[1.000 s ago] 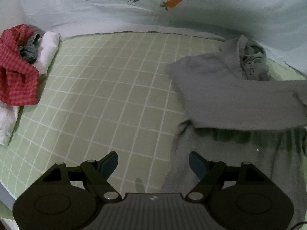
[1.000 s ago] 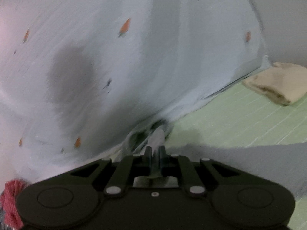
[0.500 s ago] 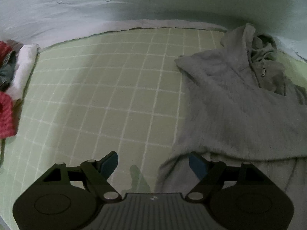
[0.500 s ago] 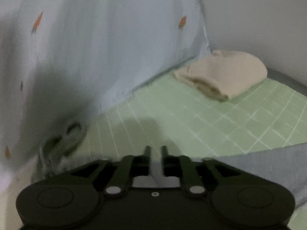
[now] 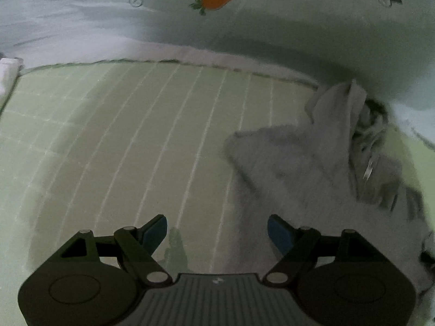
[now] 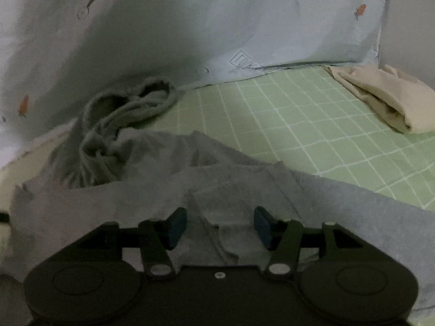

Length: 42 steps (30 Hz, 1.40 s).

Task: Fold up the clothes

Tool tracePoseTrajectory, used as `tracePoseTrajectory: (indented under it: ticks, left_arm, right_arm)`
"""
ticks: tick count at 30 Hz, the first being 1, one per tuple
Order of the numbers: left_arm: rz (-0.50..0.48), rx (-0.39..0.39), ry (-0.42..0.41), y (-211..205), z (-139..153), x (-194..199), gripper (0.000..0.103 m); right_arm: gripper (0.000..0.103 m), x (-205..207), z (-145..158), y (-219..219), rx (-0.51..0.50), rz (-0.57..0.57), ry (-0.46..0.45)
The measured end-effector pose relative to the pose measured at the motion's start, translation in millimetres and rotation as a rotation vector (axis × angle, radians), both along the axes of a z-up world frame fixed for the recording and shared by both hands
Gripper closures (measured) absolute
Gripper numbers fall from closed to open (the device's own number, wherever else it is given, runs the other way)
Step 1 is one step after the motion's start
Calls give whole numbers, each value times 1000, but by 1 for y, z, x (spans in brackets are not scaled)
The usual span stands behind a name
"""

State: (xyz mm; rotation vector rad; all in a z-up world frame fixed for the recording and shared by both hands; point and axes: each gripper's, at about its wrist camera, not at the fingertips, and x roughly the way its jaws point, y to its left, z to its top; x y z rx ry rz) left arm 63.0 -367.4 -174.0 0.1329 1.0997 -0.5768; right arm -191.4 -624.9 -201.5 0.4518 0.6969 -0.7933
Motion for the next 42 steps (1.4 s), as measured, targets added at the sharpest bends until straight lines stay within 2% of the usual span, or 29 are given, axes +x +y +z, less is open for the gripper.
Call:
tracePoseTrajectory:
  ticks: [1,2,4,5,7,10,11,12,15,19,20,23,25,27,28,29,30,31,32,33,34,35,37,42]
  left_arm:
    - [7,-23,9,-3,-1,5,21]
    - [14,-46,18,-6,-2,10,21]
    - [37,-101,48,-9,-4,21,21]
    - [58,-135,76,-10,-7,28,22]
    - [96,-168,109,-13,-13,38,26]
    - [132,-165,100,-23,-16,45,51]
    - [133,-163,95,-26,-17,46,77]
    - [133,-157,101,-28,-18,49,97]
    - [139,-153,85,-36,-14,52,98]
    - [107,-110,-44,-45,9,48,98]
    - [108,-96,-76,-47,13,48,98]
    - [89,-57,-108,-46,18,45,95]
    - [75,-31,-127,-44,20,43,81]
    - [61,-5,-146,-43,23,40,52]
    - [54,8,-156,-42,24,39,44]
    - [47,21,-165,-42,25,38,31]
    - [41,34,-175,-41,26,37,26]
    - [34,47,-184,-41,28,35,26]
    - [9,66,-180,-43,24,30,23]
    - [-23,87,-168,-43,21,21,19]
    - [-55,106,-158,-44,17,12,18]
    - [-84,123,-150,-44,13,3,18]
    - [-129,156,-137,-45,5,-14,18]
    - [-192,219,-123,-43,-7,-41,16]
  right_arm:
    - [52,1,-2,-4,-5,-1,0]
    - [59,-1,-3,-7,-6,-6,-12]
    - [63,-8,-3,-14,28,-33,-50]
    - [73,-9,-5,-19,48,-48,-72]
    - [79,-16,-5,-25,72,-74,-93]
    - [93,-26,-1,-34,114,-109,-152]
    - [93,-29,0,-37,128,-123,-176]
    - [94,-31,4,-39,111,-127,-179]
    - [95,-38,21,-46,33,-124,-187]
    - [96,-65,50,-68,-71,-217,-220]
    - [96,-71,48,-75,-75,-245,-206]
    - [96,-90,41,-96,-86,-327,-161]
    - [97,-103,36,-109,-93,-383,-130]
    - [94,-113,31,-116,-70,-428,-111]
    - [90,-117,29,-115,-59,-444,-113]
    - [81,-120,27,-115,-48,-459,-116]
    - [70,-124,24,-112,-37,-471,-120]
    - [48,-124,20,-108,-25,-477,-118]
    - [40,-124,17,-105,-12,-482,-116]
    - [39,-125,13,-102,1,-475,-112]
    - [36,-123,8,-98,16,-463,-105]
    - [26,-122,4,-94,29,-454,-93]
    - [18,-119,-3,-89,36,-456,-78]
    - [14,-115,-6,-83,36,-452,-82]
